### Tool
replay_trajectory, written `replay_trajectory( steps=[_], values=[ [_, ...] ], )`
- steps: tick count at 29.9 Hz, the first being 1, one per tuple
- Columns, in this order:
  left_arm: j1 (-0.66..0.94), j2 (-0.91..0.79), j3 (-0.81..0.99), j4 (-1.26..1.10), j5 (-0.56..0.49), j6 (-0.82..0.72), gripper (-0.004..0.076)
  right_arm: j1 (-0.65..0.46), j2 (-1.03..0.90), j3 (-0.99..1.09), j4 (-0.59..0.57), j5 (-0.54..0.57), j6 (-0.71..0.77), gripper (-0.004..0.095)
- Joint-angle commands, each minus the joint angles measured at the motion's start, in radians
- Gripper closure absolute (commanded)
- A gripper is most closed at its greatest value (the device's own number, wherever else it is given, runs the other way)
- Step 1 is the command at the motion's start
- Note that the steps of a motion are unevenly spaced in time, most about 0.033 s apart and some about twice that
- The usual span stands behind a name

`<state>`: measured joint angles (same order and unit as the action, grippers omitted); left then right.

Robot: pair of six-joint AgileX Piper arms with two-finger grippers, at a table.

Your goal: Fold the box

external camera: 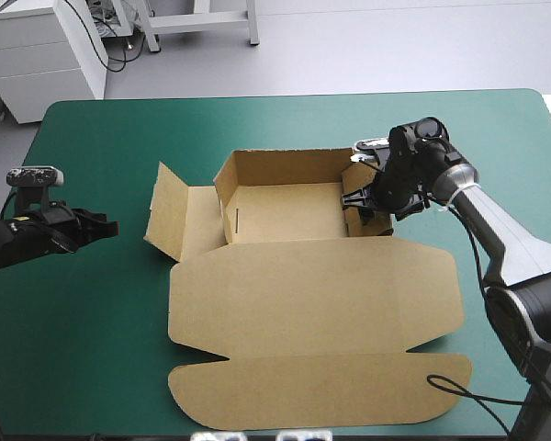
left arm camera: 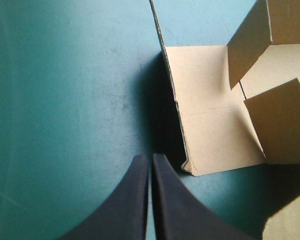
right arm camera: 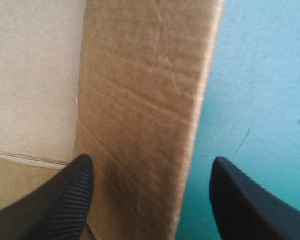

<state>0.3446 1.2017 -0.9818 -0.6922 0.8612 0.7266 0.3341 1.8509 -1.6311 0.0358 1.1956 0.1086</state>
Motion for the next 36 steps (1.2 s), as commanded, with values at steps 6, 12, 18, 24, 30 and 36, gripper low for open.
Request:
replay_trajectory(
  steps=[6,12,18,24,30,36],
  values=[
    [-0.005,-0.022,-0.025,-0.034,-0.048,0.001,0.0716,-0.001,-0.017,-0.03,-0.001,0.053,-0.028,0.0845],
    [-0.005,-0.022,-0.025,-0.038,-0.028,0.001,0.0716,-0.001,-0.01,-0.043,-0.002,0.053,-0.067,0.0926],
    [-0.005,-0.022,-0.025,-0.035,-0.04,0.001,0.0716,-0.001,-0.088,-0.112,-0.011,0.054,-0.127,0.0927],
    [-0.005,-0.016,-0.025,-0.042,-0.114,0.001,0.0716,-0.052,-0.295,-0.12,-0.069,0.054,-0.135,0.0927],
    [-0.005,0.015,-0.025,-0.038,-0.169,0.001,0.0716,-0.133,-0.466,-0.12,0.102,0.053,-0.191,0.0927],
    [-0.005,0.076,-0.025,-0.063,-0.163,0.001,0.0716,-0.137,-0.542,-0.12,0.136,0.053,-0.209,0.0927]
  ],
)
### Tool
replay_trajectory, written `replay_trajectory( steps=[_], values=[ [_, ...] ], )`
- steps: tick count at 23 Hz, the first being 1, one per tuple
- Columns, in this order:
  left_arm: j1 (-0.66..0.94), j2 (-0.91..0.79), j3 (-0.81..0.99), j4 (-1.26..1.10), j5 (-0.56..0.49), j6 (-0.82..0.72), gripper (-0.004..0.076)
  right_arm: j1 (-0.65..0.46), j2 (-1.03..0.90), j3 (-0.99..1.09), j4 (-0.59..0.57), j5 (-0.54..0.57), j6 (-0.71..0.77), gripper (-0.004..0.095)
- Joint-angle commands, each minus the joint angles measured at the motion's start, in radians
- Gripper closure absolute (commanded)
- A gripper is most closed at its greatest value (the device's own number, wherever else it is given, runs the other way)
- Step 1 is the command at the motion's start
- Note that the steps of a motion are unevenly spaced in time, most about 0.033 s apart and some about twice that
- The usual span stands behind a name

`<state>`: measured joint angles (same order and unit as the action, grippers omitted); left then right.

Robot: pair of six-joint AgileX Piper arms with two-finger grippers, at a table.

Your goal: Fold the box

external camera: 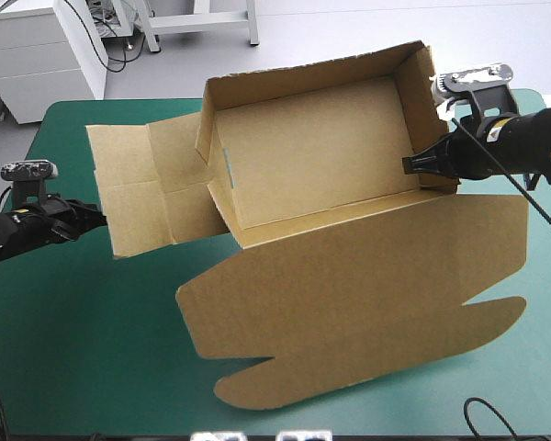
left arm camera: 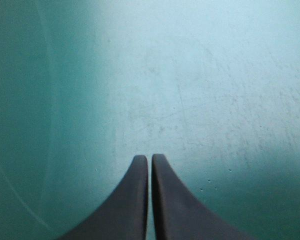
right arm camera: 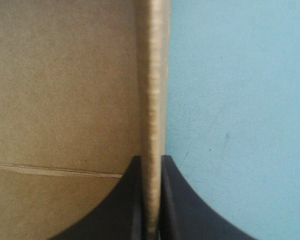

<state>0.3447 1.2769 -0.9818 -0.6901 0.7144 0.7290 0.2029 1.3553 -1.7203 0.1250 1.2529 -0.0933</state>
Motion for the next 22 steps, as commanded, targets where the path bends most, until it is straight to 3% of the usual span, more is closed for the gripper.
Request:
replay_trajectory(
  steps=[1,7,12,22],
  values=[
    [-0.01,0.01,-0.025,-0.087,0.001,-0.002,0.0716,-0.006,-0.051,-0.031,0.075,-0.005,-0.017,0.0927],
    [-0.099,0.048,-0.025,-0.159,0.038,0.011,0.0716,-0.006,-0.024,-0.031,0.179,-0.065,-0.048,0.0927],
    [-0.238,0.043,-0.025,-0.181,0.046,0.05,0.0716,-0.006,0.077,-0.031,0.17,-0.114,-0.06,0.0926],
    [-0.252,-0.017,-0.071,-0.419,0.093,0.044,0.0717,-0.004,0.206,-0.031,0.154,-0.11,-0.029,0.0925]
  ],
)
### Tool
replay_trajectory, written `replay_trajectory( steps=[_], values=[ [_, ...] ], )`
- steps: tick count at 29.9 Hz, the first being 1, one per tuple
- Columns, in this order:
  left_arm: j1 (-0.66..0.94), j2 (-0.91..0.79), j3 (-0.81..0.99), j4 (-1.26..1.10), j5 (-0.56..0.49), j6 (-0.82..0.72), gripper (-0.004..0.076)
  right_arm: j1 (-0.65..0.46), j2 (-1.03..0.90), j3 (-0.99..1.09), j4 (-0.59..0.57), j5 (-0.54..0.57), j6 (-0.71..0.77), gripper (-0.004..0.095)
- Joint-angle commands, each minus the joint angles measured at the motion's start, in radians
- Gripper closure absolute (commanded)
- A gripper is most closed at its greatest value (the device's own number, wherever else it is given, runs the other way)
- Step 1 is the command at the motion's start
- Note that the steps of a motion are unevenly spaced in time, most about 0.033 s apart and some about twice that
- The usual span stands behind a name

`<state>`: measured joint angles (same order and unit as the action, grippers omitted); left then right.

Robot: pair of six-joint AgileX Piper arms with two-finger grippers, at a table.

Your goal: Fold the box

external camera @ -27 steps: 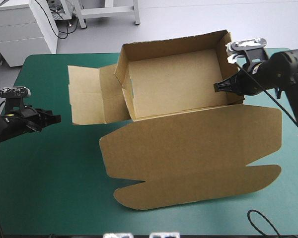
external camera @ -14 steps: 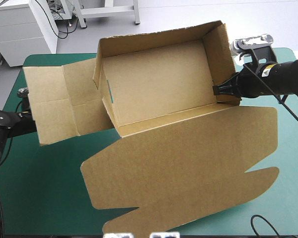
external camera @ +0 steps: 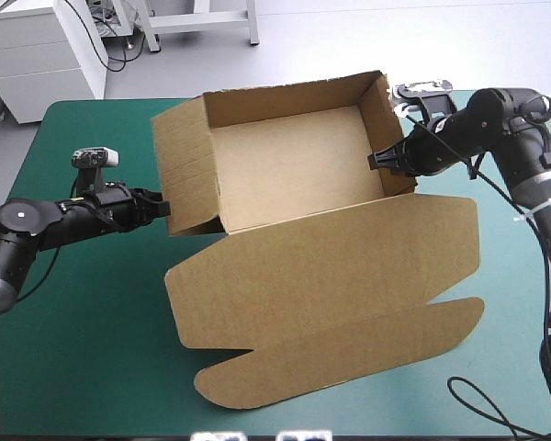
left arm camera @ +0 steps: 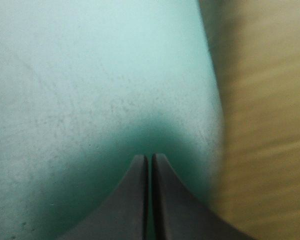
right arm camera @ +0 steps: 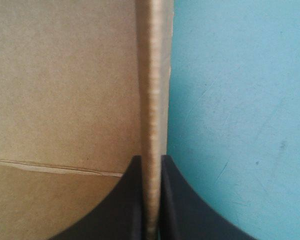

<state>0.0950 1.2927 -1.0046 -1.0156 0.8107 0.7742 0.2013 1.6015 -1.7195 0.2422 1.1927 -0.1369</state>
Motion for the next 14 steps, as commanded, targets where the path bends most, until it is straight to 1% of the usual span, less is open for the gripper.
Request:
replay_trajectory(
  steps=[1,9,11,14],
  values=[
    [-0.004,-0.033,-0.056,-0.093,-0.007,-0.009,0.0723,-0.003,-0.04,-0.032,0.037,-0.05,0.022,0.0924],
    [-0.004,-0.049,-0.07,-0.225,-0.003,-0.015,0.0731,0.039,-0.04,-0.032,0.009,-0.061,0.041,0.0919],
    [-0.004,-0.053,-0.07,-0.24,0.013,-0.04,0.0731,0.061,-0.04,-0.032,-0.017,-0.074,0.055,0.0919],
    [-0.004,-0.053,-0.07,-0.263,0.035,-0.036,0.0731,0.084,-0.04,-0.032,-0.054,-0.082,0.073,0.092]
  ],
)
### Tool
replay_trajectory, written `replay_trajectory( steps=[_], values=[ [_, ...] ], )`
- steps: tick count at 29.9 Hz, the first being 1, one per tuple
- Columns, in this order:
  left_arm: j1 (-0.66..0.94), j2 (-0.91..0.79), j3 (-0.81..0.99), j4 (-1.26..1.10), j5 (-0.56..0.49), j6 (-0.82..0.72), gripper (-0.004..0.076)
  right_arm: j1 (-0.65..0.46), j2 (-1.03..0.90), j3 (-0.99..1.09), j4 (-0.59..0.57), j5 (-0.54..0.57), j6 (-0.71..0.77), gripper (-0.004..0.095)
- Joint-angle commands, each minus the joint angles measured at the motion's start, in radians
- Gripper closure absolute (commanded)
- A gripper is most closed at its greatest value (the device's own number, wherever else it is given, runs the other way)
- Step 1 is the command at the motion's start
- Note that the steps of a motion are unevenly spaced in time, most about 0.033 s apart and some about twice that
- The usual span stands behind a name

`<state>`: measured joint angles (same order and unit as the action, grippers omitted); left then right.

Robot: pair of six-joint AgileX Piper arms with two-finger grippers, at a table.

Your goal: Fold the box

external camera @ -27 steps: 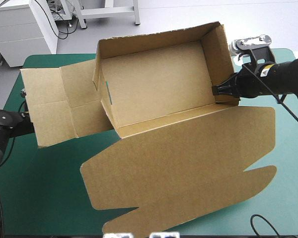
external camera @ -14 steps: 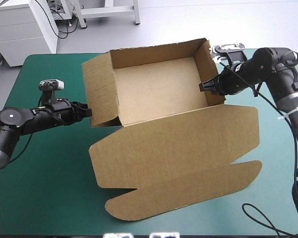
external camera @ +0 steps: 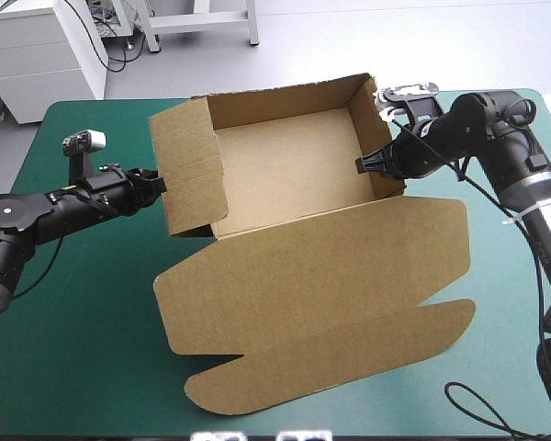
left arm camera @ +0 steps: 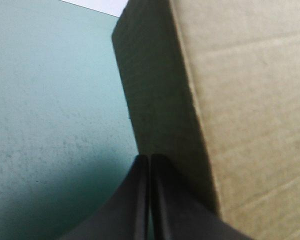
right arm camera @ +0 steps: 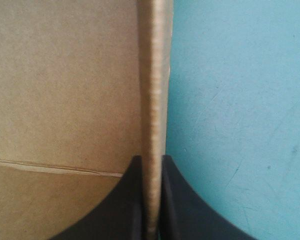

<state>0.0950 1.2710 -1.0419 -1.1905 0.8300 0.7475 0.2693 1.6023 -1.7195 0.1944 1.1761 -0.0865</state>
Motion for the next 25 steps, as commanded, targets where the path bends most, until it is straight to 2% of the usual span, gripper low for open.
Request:
replay_trajectory(
  steps=[1,5,8,13,16,25],
  values=[
    [-0.004,-0.031,-0.033,-0.088,0.016,-0.007,0.0731,0.021,-0.041,-0.032,-0.015,-0.068,0.03,0.0919],
    [-0.004,-0.031,-0.033,-0.045,0.018,0.007,0.0726,0.028,-0.041,-0.032,-0.028,-0.068,0.039,0.0919],
    [-0.004,-0.031,-0.033,-0.012,0.031,0.007,0.0657,0.028,-0.041,-0.032,-0.028,-0.068,0.039,0.0919],
    [-0.004,-0.031,-0.033,-0.088,0.056,-0.007,0.0349,0.028,-0.041,-0.032,-0.033,-0.064,0.039,0.0919],
    [-0.004,-0.031,-0.033,-0.184,0.063,-0.06,0.0223,0.028,-0.041,-0.032,-0.036,-0.066,0.039,0.0919],
    [-0.004,-0.031,-0.033,-0.228,0.1,-0.068,0.0218,0.028,-0.041,-0.032,-0.042,-0.071,0.039,0.0919]
  ],
)
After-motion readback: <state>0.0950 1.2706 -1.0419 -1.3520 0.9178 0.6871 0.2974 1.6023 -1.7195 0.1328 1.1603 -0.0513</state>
